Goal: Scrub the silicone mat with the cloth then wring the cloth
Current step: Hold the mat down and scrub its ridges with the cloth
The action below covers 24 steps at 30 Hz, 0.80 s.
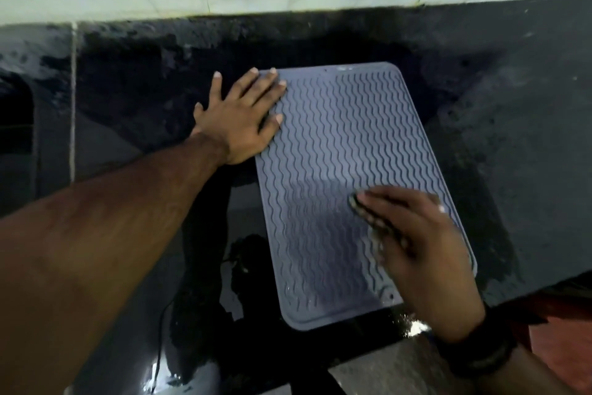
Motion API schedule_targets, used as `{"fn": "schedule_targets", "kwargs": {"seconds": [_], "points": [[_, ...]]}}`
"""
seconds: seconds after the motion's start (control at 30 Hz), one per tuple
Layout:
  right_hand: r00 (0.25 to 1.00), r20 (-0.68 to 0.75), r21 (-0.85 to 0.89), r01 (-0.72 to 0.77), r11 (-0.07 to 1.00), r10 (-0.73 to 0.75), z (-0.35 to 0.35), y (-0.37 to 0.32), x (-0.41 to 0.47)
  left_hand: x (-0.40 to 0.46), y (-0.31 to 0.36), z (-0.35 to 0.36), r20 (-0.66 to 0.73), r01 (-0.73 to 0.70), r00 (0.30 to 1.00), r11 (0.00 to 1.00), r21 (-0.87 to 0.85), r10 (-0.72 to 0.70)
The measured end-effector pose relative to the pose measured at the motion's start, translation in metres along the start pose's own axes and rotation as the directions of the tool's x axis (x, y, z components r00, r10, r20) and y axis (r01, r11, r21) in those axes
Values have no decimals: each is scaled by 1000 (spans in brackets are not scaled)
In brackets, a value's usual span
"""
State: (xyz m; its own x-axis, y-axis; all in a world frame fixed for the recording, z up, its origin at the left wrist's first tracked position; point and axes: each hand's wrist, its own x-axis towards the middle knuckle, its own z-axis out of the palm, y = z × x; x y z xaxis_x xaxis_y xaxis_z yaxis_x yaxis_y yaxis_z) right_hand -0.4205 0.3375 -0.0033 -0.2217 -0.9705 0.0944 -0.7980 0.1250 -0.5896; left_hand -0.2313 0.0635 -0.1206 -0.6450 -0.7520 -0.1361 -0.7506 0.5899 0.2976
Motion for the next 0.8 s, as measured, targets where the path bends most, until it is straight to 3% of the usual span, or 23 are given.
{"fn": "schedule_targets", "kwargs": {"seconds": [0.13,0.43,0.8], "points": [[999,-13,-18,-50,999,50,20,9,80,1,1,2,1,-45,999,999,29,45],[1000,1,-324,-10,946,11,73,34,229,5,1,0,48,-104,994,992,77,101],[996,68,-484,83,871,-58,88,29,225,6,6,-4,114,-26,993,999,32,22]]}}
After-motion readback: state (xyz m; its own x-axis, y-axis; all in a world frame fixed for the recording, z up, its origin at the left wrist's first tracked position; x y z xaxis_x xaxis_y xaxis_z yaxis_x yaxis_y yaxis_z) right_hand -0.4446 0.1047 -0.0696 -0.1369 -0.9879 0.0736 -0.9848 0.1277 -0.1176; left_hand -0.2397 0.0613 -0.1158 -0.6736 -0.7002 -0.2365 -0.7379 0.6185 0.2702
